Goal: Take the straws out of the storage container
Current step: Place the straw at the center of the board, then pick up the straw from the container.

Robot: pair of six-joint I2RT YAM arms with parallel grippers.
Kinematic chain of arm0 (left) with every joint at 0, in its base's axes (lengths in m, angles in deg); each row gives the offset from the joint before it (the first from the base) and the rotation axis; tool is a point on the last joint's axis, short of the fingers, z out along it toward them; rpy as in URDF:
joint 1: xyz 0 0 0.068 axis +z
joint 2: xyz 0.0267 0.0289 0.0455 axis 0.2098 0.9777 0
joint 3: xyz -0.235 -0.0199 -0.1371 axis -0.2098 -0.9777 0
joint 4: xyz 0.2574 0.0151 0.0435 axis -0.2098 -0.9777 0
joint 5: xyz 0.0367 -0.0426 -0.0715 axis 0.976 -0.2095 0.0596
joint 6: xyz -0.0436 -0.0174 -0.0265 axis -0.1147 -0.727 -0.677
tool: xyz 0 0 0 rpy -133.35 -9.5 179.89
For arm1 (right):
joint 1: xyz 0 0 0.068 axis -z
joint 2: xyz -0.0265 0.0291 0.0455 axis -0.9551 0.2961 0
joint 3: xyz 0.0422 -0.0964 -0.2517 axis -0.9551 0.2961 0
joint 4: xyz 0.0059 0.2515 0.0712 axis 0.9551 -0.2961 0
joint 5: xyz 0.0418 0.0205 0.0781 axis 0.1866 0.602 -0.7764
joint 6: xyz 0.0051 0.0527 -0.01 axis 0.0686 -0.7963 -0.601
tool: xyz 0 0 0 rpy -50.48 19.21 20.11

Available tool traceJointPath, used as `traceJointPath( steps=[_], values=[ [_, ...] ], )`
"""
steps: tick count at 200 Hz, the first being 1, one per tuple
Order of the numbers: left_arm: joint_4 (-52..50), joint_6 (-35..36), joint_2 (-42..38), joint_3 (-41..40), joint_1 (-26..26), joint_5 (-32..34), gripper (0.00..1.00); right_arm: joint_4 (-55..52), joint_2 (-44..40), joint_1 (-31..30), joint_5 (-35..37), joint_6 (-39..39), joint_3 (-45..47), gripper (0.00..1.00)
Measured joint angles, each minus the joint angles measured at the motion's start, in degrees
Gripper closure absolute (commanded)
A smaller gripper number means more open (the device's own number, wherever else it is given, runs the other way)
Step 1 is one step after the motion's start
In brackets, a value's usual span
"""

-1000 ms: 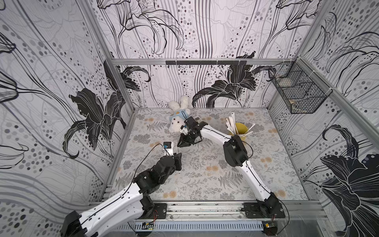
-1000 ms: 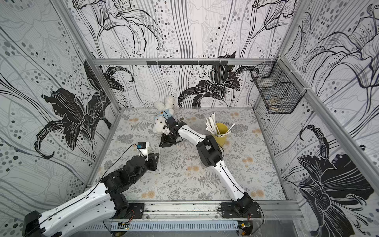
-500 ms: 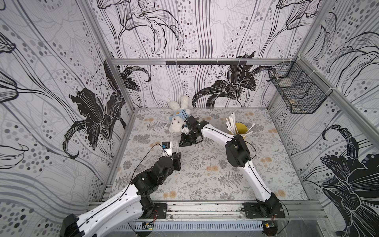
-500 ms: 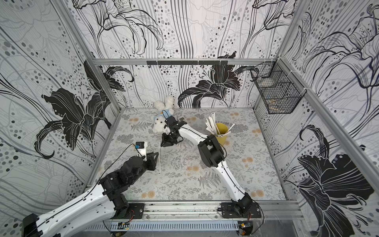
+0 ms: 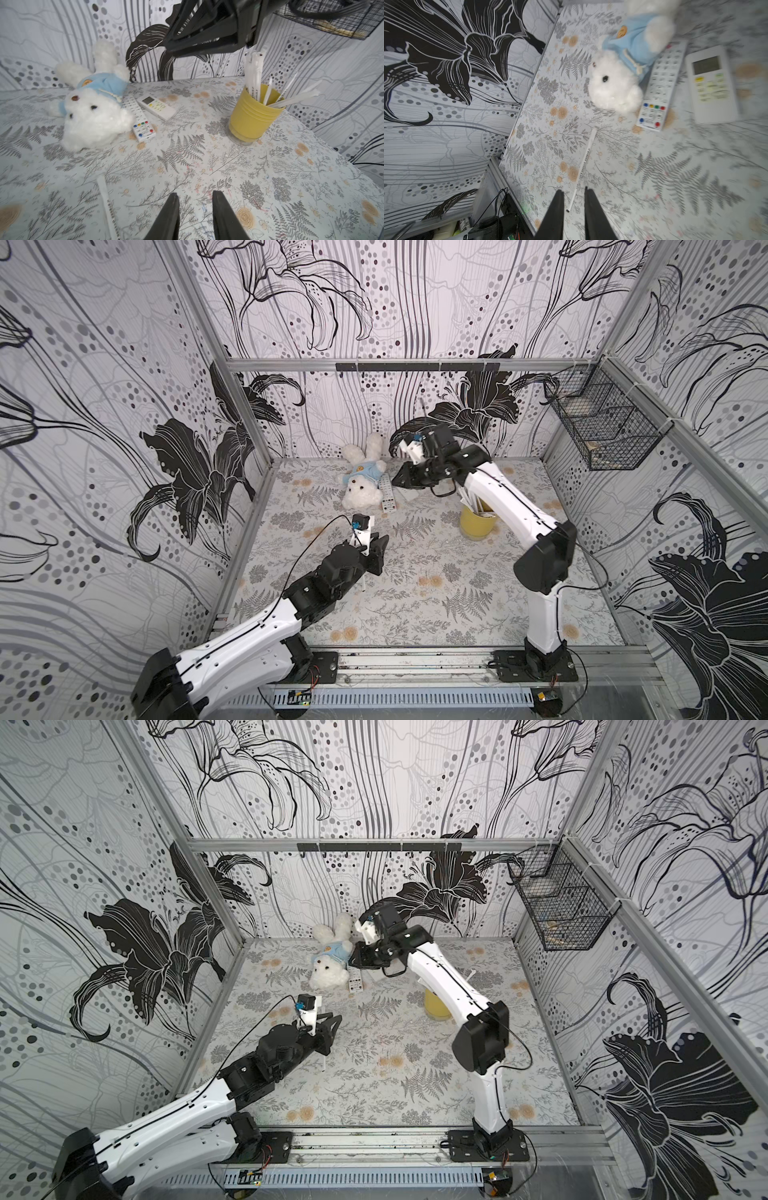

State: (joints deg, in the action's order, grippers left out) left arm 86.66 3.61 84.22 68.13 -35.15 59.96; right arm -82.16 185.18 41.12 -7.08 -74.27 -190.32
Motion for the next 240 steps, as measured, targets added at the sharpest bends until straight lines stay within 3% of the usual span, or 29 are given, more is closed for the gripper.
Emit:
traceJointPath(
  steps=[64, 118, 172, 240],
  values=[
    [29.07, 4.31, 21.42, 4.98, -1.64, -11.32, 0.68, 7.1, -21.81, 7.65, 6.43, 3.82, 21.59, 0.78],
    [50.42, -0.87, 42.12, 13.22, -1.84, -17.27, 0.68, 11.93, -25.38, 8.94, 10.23, 5.95, 30.51, 0.67],
    [54.36, -4.42, 53.79, 22.75, -1.84, -18.99, 0.67, 13.0, -26.64, 9.88, 15.69, 8.46, 32.2, 0.56],
    [48.87, -4.81, 58.84, 29.77, -1.84, -16.98, 0.67, 13.64, -31.23, 10.21, 21.55, 8.46, 36.46, 0.55]
  ],
)
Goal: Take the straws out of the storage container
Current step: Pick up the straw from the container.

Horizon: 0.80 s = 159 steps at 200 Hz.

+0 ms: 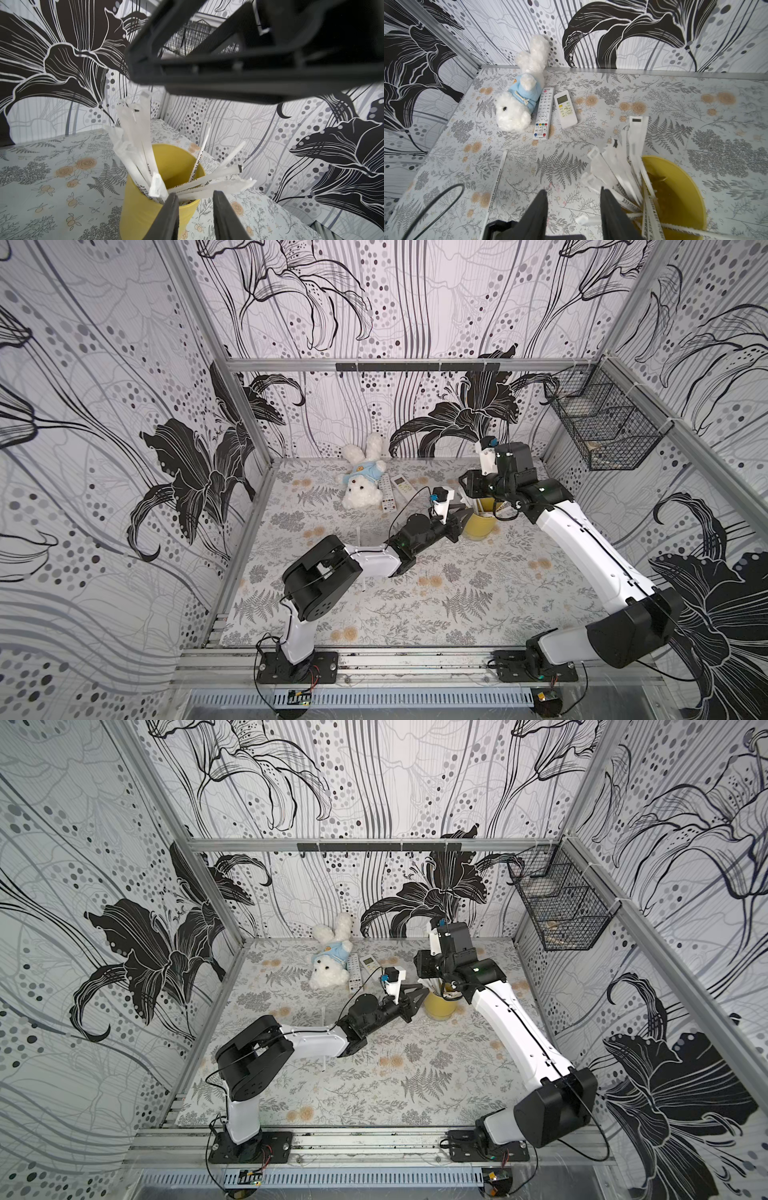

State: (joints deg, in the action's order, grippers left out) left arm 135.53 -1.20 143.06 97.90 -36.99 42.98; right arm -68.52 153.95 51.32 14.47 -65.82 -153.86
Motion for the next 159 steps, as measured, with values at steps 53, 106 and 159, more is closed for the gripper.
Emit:
traceJointPath(
  steps=[53, 106, 159],
  values=[
    [-5.35, -0.76, 2.38, 3.21, 0.0, 3.26, 0.67, -0.35, -2.29, 0.0, 2.51, 0.02, 0.94, 0.55],
    [-8.35, -0.98, 4.59, 6.69, 0.02, 3.45, 0.71, -0.44, -2.49, 0.07, 2.93, 0.02, 0.94, 0.55],
    [-10.38, -1.03, 4.79, 7.85, 0.09, 3.54, 0.84, -0.44, -2.47, 0.07, 2.93, 0.04, 0.94, 0.55]
  ],
)
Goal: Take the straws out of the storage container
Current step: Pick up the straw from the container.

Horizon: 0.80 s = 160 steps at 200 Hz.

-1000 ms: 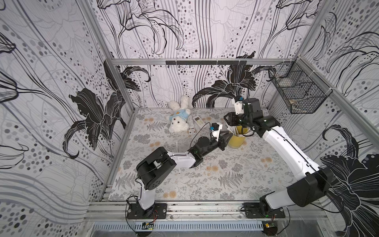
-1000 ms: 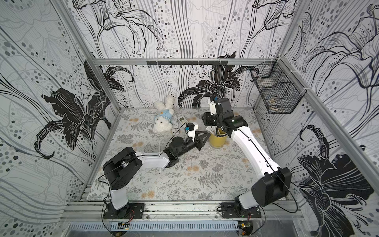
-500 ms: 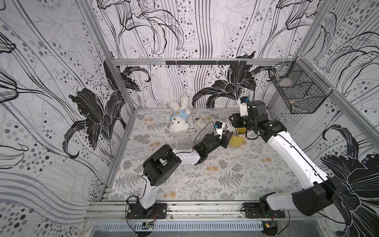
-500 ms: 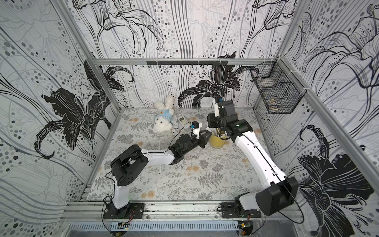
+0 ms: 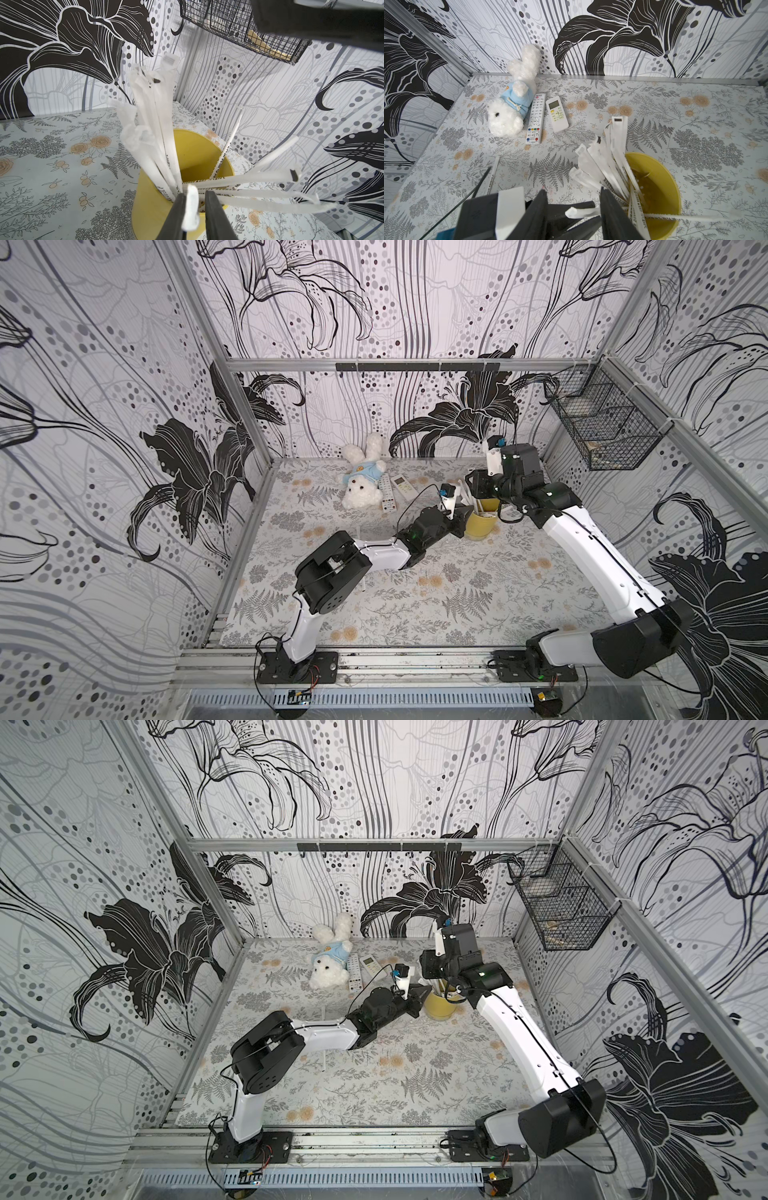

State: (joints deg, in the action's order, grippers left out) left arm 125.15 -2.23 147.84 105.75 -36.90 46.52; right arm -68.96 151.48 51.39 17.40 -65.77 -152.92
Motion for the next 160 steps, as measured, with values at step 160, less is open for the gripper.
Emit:
traceJointPath(
  steps=[160],
  values=[
    [-8.87, 0.02, -9.53, 0.0, 0.04, 0.15, 1.0, -8.5, 0.0, 0.0, 0.55, 0.2, -4.2, 0.47]
  ],
)
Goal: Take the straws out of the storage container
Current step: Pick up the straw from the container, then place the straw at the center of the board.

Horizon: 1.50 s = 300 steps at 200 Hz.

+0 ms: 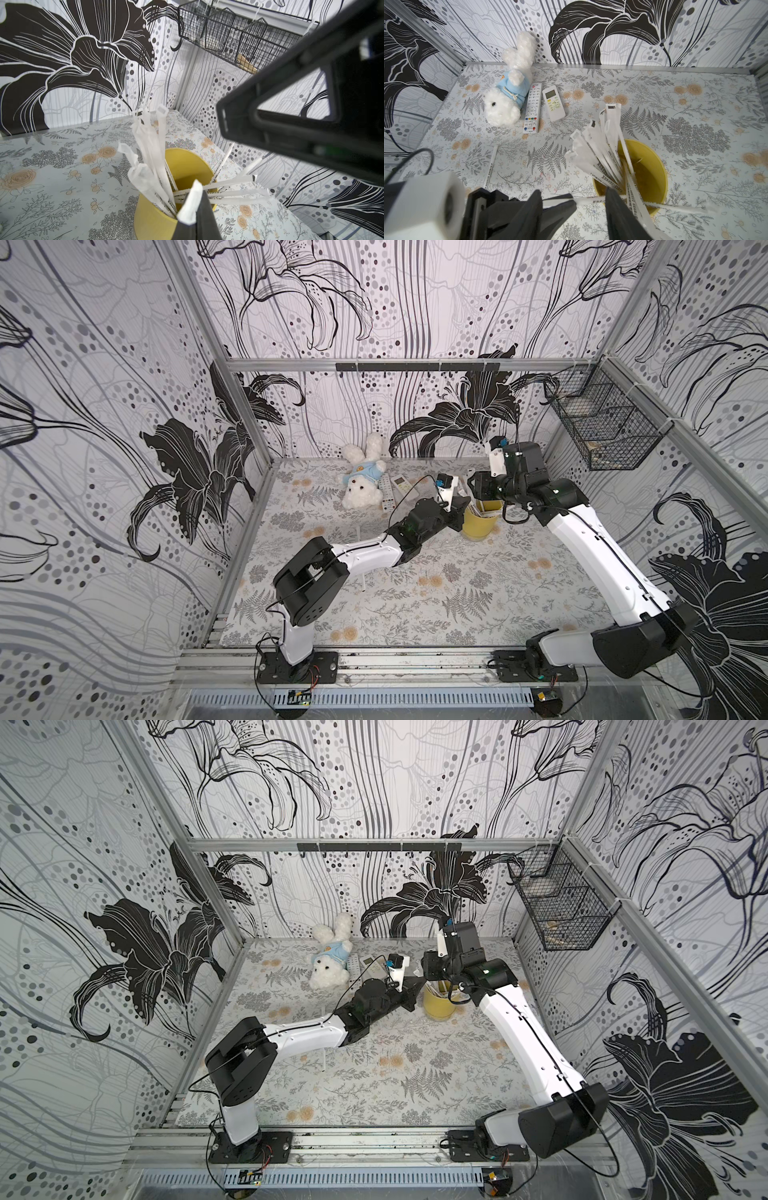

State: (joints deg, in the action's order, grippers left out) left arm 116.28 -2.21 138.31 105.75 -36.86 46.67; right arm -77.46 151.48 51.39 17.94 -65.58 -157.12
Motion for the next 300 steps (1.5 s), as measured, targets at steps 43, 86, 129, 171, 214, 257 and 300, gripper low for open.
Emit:
traceJointPath(
  steps=[43, 86, 129, 171, 214, 257, 300],
  values=[
    [-1.09, 0.52, -1.51, 0.0, 0.0, 0.0, 1.0, -2.8, -0.2, 0.0, 0.52, -0.11, -0.37, 0.47],
    [-3.26, 2.1, -4.09, 0.0, 0.0, 1.11, 1.0, -3.21, -3.13, 0.0, 0.57, -0.44, -0.37, 0.47],
    [-6.08, 4.17, -8.33, -0.04, 0.0, 2.14, 1.0, -3.19, -5.22, 0.0, 0.68, -0.44, -0.37, 0.47],
    [-7.26, 6.49, -13.0, -1.25, 0.02, 2.12, 1.0, -3.13, -5.75, 0.0, -0.76, -0.44, -0.37, 0.47],
    [-7.91, 8.15, -16.63, -3.1, 0.02, 2.14, 1.0, -2.71, -6.14, 0.0, -3.23, -0.44, -0.98, 0.47],
    [-13.31, 9.97, -22.16, -3.19, 0.02, 3.23, 1.0, -2.71, -6.12, 0.0, -5.86, -0.42, -3.41, 0.48],
    [-27.15, 10.97, -29.66, -0.83, 0.02, 6.12, 1.0, -2.43, -5.14, -1.18, -11.52, -0.37, -5.33, 0.48]
  ],
)
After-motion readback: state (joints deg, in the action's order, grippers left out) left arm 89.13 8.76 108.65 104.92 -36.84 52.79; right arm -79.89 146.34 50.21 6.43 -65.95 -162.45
